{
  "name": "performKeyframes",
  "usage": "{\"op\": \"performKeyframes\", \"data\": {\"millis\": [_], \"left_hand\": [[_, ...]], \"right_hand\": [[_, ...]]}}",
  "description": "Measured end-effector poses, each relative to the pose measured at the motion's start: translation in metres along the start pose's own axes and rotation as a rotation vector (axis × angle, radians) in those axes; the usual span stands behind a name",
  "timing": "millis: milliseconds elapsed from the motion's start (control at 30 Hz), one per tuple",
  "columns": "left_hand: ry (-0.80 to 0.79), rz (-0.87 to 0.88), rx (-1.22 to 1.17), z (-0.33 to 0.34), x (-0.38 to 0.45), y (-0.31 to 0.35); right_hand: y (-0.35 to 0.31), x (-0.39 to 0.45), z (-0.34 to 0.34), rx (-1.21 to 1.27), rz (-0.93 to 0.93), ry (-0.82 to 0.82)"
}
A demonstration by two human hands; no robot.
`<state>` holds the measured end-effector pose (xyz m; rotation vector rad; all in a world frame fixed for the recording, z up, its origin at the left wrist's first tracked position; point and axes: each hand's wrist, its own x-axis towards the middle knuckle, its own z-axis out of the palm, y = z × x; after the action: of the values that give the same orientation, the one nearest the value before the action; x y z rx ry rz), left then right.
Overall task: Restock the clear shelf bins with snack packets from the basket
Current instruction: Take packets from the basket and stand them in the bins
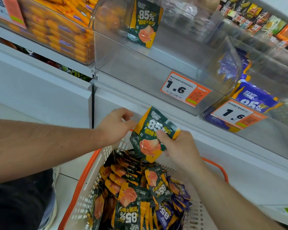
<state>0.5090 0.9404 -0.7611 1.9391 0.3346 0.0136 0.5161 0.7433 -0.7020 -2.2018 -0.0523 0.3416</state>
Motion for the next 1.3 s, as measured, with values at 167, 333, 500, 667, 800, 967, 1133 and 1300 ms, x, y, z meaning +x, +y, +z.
{"op": "performKeyframes", "data": {"millis": [167, 333, 500, 667, 800, 967, 1133, 1300], "left_hand": [[0.111, 0.394, -0.026, -0.016, -0.003, 0.037], [0.388, 0.774, 0.196, -0.045, 0.015, 0.074], [0.690, 0.728, 0.477, -0.076, 0.043, 0.088], [0.701, 0.702, 0.710, -0.079, 0.060, 0.068], [0.773, 0.781, 0.666, -0.075, 0.070, 0.063], [0.885, 0.862, 0.581, -0.066, 0.084, 0.058], [0.939, 0.885, 0.593, -0.065, 0.088, 0.056], [0.952, 0.877, 0.624, -0.065, 0.089, 0.057]], "right_hand": [[-0.047, 0.008, -0.019, -0.067, -0.238, 0.075], [-0.103, 0.015, -0.043, 0.263, -0.227, 0.018], [-0.153, 0.043, -0.068, 0.554, 0.020, -0.077], [-0.185, 0.116, -0.066, 0.585, 0.117, -0.011], [-0.202, 0.190, -0.043, 0.372, 0.038, 0.046], [-0.211, 0.257, -0.010, 0.164, -0.065, 0.106], [-0.212, 0.289, 0.013, 0.107, -0.129, 0.064], [-0.214, 0.303, 0.012, 0.105, -0.152, 0.073]]}}
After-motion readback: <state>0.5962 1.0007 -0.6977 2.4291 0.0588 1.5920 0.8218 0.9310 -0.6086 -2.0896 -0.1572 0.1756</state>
